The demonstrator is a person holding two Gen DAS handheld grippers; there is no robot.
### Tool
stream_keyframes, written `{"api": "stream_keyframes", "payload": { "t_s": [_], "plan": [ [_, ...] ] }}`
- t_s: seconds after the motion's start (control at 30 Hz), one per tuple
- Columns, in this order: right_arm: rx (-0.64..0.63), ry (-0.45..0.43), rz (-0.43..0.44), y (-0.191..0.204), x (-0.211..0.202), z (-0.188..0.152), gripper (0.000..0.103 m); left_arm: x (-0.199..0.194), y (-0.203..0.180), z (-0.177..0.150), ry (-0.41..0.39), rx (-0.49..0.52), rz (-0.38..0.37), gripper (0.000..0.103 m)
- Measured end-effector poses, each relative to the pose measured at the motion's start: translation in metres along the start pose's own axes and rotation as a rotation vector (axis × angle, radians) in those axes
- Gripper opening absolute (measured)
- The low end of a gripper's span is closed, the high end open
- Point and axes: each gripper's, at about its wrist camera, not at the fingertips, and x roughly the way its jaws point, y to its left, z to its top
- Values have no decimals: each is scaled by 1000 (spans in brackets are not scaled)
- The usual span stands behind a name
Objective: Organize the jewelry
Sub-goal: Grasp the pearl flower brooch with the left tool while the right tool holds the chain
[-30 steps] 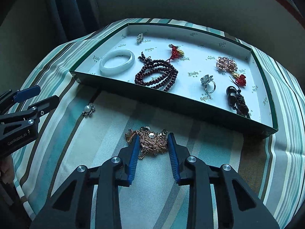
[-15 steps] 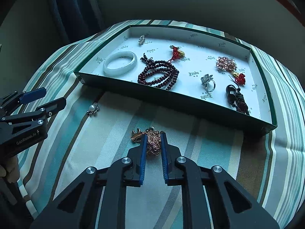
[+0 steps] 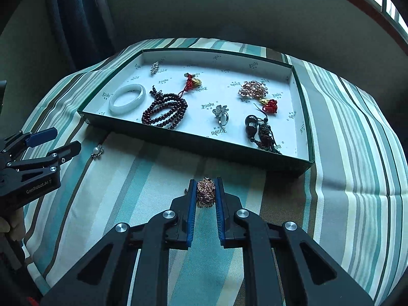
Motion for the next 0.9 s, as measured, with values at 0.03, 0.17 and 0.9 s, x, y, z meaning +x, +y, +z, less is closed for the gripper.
{"api": "stream_keyframes", "payload": {
  "t_s": [0.03, 0.17, 0.9],
  "plan": [
    [3, -1, -8, -4, -2, -1, 14, 1, -3, 1, 1, 2, -7, 67],
    [20, -4, -30, -20, -7, -6, 14, 5, -15, 6, 1, 13, -30, 67],
    [53, 20, -16, -36, -1, -13, 14, 30, -28, 7, 57, 11, -116, 20]
  ]
}}
